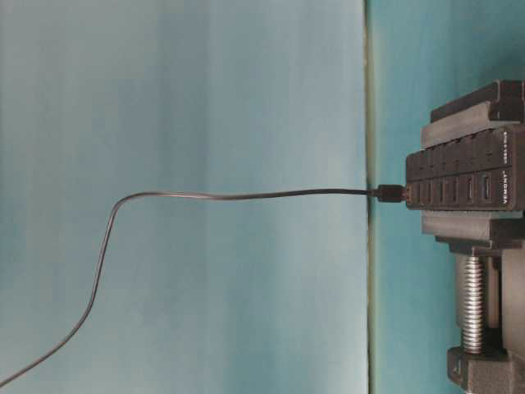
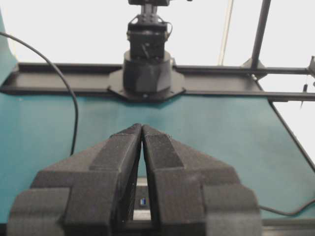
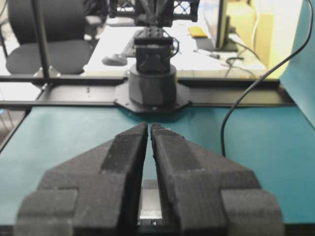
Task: Insert the USB into the front port of the fixed hub.
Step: 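Raise the right gripper and swing it toward the clamped hub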
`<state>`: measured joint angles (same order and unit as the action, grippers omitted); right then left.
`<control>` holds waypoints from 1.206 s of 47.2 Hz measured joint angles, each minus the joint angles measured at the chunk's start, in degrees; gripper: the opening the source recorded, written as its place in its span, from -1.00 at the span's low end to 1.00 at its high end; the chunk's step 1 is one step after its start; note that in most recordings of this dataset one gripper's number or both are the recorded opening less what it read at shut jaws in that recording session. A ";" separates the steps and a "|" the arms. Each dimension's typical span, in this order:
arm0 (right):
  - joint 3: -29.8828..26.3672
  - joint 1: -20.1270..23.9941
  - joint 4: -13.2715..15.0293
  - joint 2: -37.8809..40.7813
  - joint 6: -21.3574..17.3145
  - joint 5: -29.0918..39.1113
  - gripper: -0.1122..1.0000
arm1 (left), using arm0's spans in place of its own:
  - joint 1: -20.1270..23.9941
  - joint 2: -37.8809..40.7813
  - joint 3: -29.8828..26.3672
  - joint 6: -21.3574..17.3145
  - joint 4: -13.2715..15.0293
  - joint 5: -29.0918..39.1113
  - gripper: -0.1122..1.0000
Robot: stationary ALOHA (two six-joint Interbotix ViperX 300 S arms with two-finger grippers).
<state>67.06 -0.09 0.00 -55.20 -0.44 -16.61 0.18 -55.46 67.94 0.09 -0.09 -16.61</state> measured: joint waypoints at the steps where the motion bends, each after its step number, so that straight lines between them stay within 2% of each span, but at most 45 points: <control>1: 0.00 0.00 -0.09 0.00 -0.09 -0.09 -0.51 | -0.09 0.09 0.00 0.09 -0.09 0.00 -0.57; 3: 0.44 0.00 -0.62 0.00 -0.09 0.00 -0.49 | -0.09 0.44 0.09 0.97 -0.18 0.00 -0.67; 6: 1.23 -0.26 -3.16 0.09 -0.97 0.18 -0.68 | -0.09 1.14 0.09 1.93 -0.26 0.00 -0.80; 12: 1.93 -0.62 -6.50 0.00 -4.22 1.32 -0.84 | -0.09 2.37 0.09 2.37 -0.35 0.00 -0.80; 19: 1.93 -0.70 -6.77 0.09 -6.15 3.60 -0.87 | -0.09 3.16 -0.09 2.46 -0.44 1.85 -0.80; 35: 1.49 -2.46 -6.77 0.44 -6.24 9.93 -0.87 | -0.09 3.60 -1.41 2.46 -0.44 8.09 -0.80; 48: -2.37 -6.50 -6.86 4.48 -7.82 19.16 -0.87 | -0.09 4.13 -2.46 2.29 -0.53 13.97 -0.80; 57: -5.45 -9.05 -6.68 8.79 -7.91 23.29 -0.87 | -0.09 4.22 -2.81 2.29 -0.53 15.47 -0.80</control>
<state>61.61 -9.14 -6.68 -46.41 -8.35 6.68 0.09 -51.24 65.13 2.37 -0.62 -1.14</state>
